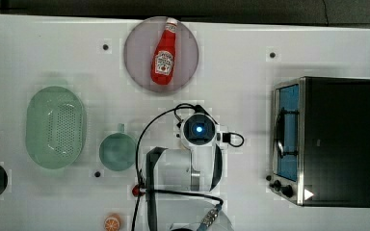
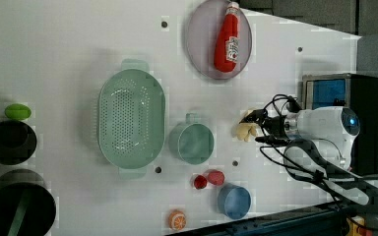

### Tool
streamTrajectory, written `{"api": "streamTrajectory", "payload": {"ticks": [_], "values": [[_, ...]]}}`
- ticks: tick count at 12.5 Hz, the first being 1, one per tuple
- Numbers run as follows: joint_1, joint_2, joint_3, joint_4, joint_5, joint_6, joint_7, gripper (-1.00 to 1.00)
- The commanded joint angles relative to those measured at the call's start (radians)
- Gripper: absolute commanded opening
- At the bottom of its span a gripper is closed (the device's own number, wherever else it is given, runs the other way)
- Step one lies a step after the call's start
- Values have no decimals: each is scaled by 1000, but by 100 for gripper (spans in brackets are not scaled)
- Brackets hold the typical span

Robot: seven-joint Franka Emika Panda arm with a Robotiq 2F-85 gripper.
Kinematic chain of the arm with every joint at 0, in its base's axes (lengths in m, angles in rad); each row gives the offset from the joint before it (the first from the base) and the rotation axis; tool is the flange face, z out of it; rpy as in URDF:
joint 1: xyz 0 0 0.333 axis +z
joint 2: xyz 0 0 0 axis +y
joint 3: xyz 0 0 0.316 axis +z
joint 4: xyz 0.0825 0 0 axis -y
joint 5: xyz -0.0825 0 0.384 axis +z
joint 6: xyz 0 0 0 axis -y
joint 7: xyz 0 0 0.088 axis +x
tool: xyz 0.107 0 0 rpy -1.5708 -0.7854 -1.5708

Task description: Pick banana from table and place on oven.

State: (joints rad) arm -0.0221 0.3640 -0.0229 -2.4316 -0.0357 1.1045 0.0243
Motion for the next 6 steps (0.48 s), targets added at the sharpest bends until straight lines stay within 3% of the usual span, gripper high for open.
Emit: {"api": "streamTrajectory", "payload": {"ticks": [1, 5, 6], "values": [[9, -12, 2, 1, 0, 26, 34, 42], [10, -13, 4, 3, 0, 51, 34, -47], [10, -17, 4, 6, 0, 59, 34, -47]]}}
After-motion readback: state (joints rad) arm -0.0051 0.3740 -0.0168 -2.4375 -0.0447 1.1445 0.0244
